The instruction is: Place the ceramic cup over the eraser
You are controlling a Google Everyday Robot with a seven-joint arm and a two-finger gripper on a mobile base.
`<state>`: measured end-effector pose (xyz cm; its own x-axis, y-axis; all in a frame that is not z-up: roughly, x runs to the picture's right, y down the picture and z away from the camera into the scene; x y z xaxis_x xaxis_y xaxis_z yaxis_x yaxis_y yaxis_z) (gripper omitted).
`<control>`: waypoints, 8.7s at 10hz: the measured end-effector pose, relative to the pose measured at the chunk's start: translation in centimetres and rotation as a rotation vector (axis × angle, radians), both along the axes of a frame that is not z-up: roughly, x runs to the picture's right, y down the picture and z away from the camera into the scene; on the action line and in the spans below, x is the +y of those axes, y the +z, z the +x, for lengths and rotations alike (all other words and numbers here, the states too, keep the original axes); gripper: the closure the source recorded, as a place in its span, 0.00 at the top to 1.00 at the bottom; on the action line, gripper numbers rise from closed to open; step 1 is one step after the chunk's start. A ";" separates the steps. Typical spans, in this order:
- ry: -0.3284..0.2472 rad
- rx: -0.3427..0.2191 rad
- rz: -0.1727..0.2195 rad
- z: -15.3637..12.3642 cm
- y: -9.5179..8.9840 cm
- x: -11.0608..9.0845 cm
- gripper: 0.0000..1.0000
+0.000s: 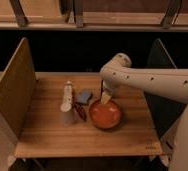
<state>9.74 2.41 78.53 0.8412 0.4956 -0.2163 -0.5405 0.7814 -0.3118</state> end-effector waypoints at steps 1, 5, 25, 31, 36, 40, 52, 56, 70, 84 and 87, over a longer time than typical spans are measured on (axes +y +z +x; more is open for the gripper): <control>0.000 0.000 0.000 0.0 0.0 0.0 0.80; 0.000 0.000 0.000 0.0 0.0 0.0 0.80; -0.372 -0.356 -0.209 -22.7 0.3 9.4 0.80; -0.486 -0.373 -0.295 -25.8 3.7 11.3 0.61; -0.550 -0.288 -0.242 -25.9 3.5 9.7 0.12; -0.560 -0.228 -0.117 -25.8 0.0 4.6 0.00; -0.361 0.082 0.103 -11.7 -10.3 -14.8 0.00; -0.326 0.163 0.010 -8.1 -7.2 -13.8 0.00; -0.046 -0.053 -0.020 -1.7 -4.5 -20.3 0.00; 0.050 0.036 -0.130 -0.3 0.7 -14.1 0.00; 0.046 0.034 -0.164 -0.7 2.6 -13.3 0.00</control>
<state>9.05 -10.93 81.16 0.8093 0.4889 -0.3255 -0.5869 0.6957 -0.4141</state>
